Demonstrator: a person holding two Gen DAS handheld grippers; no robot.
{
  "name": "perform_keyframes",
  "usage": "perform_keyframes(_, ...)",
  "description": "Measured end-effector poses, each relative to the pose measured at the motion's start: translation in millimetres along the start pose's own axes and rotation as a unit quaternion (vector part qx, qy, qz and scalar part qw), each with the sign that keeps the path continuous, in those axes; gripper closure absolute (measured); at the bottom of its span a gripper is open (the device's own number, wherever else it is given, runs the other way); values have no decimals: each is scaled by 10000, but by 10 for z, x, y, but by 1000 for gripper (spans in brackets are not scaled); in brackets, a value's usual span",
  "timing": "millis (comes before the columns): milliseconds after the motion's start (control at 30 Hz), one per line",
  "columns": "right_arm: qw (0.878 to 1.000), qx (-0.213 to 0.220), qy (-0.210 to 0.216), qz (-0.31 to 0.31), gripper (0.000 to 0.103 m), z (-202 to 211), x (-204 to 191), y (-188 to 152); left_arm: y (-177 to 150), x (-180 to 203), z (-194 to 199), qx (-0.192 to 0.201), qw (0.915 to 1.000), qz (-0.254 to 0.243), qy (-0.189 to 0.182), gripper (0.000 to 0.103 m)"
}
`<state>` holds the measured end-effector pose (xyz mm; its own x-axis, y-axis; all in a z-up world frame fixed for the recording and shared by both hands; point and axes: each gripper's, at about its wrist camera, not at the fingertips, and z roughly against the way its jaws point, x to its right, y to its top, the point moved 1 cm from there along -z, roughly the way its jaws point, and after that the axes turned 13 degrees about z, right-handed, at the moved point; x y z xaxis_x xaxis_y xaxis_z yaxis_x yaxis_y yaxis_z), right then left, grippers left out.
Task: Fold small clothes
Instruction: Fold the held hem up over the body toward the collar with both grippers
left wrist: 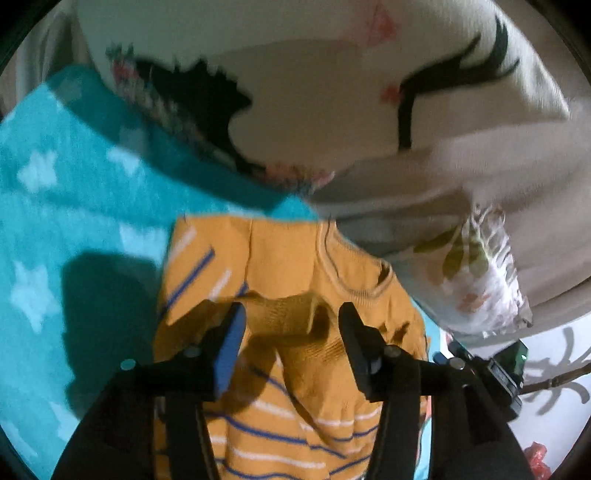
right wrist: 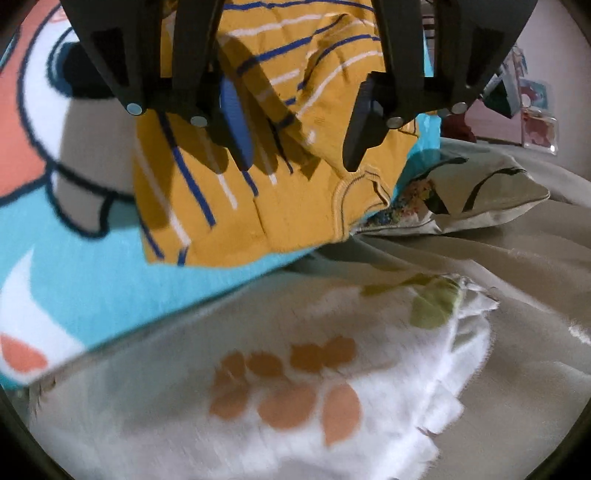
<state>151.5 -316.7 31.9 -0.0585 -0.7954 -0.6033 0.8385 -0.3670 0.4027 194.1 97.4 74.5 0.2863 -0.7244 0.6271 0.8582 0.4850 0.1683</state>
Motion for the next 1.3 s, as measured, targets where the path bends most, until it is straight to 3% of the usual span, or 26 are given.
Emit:
perform_keyframes(133, 9963, -187, -360, 754, 37, -10, -232, 5, 60, 41, 58, 114, 9997, -136, 149, 49)
perform_keyframes(333, 9737, -791, -1052, 1860, 38, -438, -481, -178, -68, -84, 93, 161, 9961, -549, 679, 47)
perform_keyframes(400, 9683, -939, -1107, 2033, 82, -558, -499, -235, -112, -161, 109, 149, 9940, -612, 896, 47)
perform_keyframes(433, 9685, -1013, -1089, 1995, 97, -604, -501, -238, -123, -196, 132, 155, 9937, -620, 922, 47)
perform_keyframes(600, 9746, -702, -1572, 1432, 97, -469, -259, -114, -226, -285, 176, 223, 9901, -887, 1069, 44)
perform_keyframes(733, 9772, -740, -1686, 1058, 97, -468, -59, -59, -389, -135, 29, 167, 9795, -1627, 1173, 44)
perform_keyframes(833, 9735, -770, -1803, 1178, 96, -506, -100, -81, -487, 4, -115, 141, 9692, -2123, 1237, 44)
perform_keyframes(967, 9750, -748, -1793, 1078, 95, -528, -128, -89, -450, 46, -340, 207, 9562, -2366, 1714, 44)
perform_keyframes(1067, 9776, -726, -1724, 966, 91, -523, -95, -87, -245, -49, -417, 183, 9627, -1996, 1819, 43)
perform_keyframes(1300, 9846, -621, -1507, 625, 73, -390, 53, -87, 290, -436, -457, 1, 9887, -578, 1381, 42)
